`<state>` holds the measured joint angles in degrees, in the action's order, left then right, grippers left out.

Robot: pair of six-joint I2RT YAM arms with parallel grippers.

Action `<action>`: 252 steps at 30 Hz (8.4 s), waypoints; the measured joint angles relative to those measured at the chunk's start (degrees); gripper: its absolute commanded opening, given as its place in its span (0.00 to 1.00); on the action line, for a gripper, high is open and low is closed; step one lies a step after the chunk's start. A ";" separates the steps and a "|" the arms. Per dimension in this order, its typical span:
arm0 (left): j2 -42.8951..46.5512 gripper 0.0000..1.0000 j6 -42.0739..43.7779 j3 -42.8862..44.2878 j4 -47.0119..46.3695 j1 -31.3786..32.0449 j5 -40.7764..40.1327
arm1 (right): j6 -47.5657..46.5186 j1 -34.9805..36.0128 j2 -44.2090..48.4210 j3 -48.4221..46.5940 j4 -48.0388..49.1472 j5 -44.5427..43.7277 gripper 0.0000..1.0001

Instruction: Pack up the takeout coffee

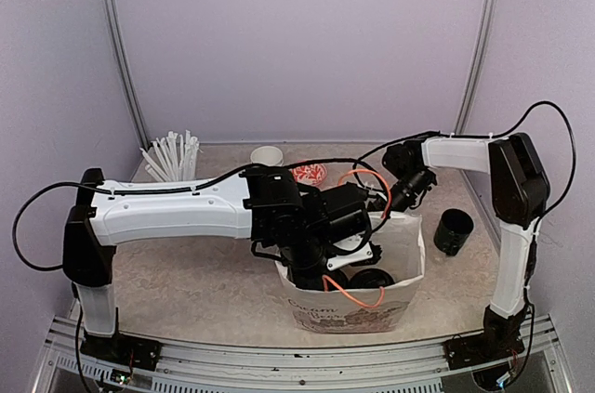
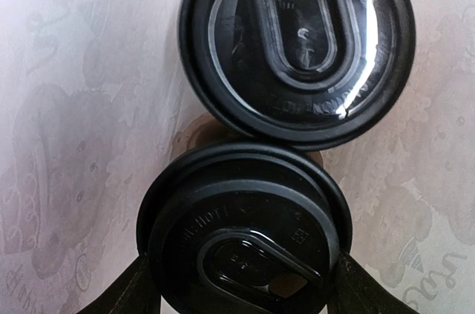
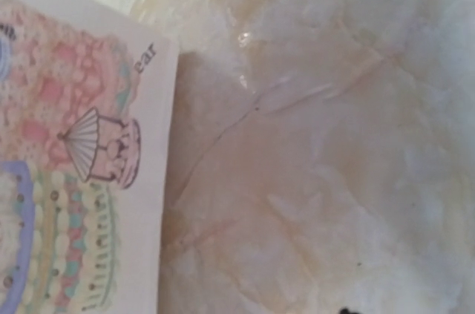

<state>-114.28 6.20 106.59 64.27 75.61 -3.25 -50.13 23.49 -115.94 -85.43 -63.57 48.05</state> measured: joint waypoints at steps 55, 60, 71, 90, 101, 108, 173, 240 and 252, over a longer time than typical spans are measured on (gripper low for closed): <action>0.81 0.98 -6.16 11.47 -0.85 3.58 -9.16 | 3.34 -0.22 7.67 -2.29 -3.13 -2.97 0.60; 2.60 0.97 -4.68 12.22 -2.36 2.64 -9.27 | 3.82 -0.55 7.67 -3.96 -4.04 -3.37 0.60; 9.68 0.91 -3.13 14.80 -3.87 1.05 -9.86 | 5.31 -0.85 9.51 -6.62 -5.99 -4.50 0.60; 19.91 0.79 -13.81 7.28 -1.60 -8.31 -23.12 | 12.22 -3.56 13.33 -13.86 -4.57 -6.99 0.62; 23.82 0.68 -23.32 -8.83 1.55 -31.36 -26.86 | 17.11 -7.50 19.85 -7.32 5.33 -6.29 0.62; 29.20 0.64 -22.82 -15.54 -1.97 -40.98 -23.63 | 18.34 -7.50 19.78 -5.33 8.26 -5.11 0.61; 38.27 0.00 -23.10 11.82 -8.17 -11.39 -1.09 | 19.78 -7.50 15.23 -9.57 5.62 -7.13 0.55; 48.61 0.58 -28.35 -37.59 -20.63 -55.63 -17.33 | 17.55 -7.50 16.20 -3.19 8.59 -5.73 0.57; 41.64 0.42 -22.25 -40.44 -26.10 -65.00 -8.55 | 16.52 -7.50 15.08 -4.35 8.59 -5.68 0.57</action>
<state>-72.64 -16.05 66.15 38.17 10.61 -11.79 -33.61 15.99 -100.86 -89.78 -54.98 42.37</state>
